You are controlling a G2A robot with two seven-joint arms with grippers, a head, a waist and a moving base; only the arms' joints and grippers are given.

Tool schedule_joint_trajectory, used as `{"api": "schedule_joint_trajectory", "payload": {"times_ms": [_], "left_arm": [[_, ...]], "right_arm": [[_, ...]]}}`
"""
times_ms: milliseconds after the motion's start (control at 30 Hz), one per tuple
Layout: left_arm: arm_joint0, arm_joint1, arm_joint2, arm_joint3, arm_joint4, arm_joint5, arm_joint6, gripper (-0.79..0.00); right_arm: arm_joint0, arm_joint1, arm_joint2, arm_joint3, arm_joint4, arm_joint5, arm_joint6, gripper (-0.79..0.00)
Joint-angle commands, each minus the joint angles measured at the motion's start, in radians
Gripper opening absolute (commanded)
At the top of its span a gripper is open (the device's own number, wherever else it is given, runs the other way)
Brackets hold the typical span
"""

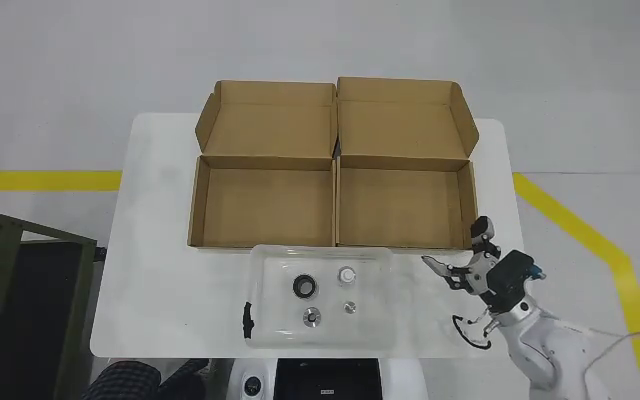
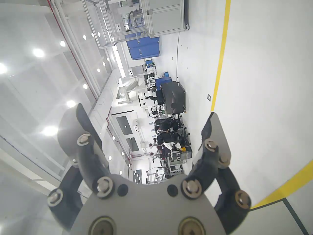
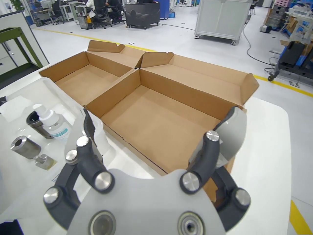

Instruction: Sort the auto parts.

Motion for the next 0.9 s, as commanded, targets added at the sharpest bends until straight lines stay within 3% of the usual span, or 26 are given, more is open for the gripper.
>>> {"api": "schedule_joint_trajectory", "payload": {"times_ms": [0, 367, 867], "left_arm": [[0.000, 0.000, 0.000, 0.000, 0.000, 0.000, 0.000, 0.000], [0.000, 0.000, 0.000, 0.000, 0.000, 0.000, 0.000, 0.000], [0.000, 0.000, 0.000, 0.000, 0.000, 0.000, 0.000, 0.000]], "right_arm": [[0.016, 0.002, -0.008, 0.004, 0.019, -0.030, 0.027, 0.000], [0.075, 0.011, -0.074, -0.035, 0.013, -0.118, 0.148, 0.000], [0.100, 0.017, -0.239, -0.141, -0.147, -0.126, 0.306, 0.000]]}}
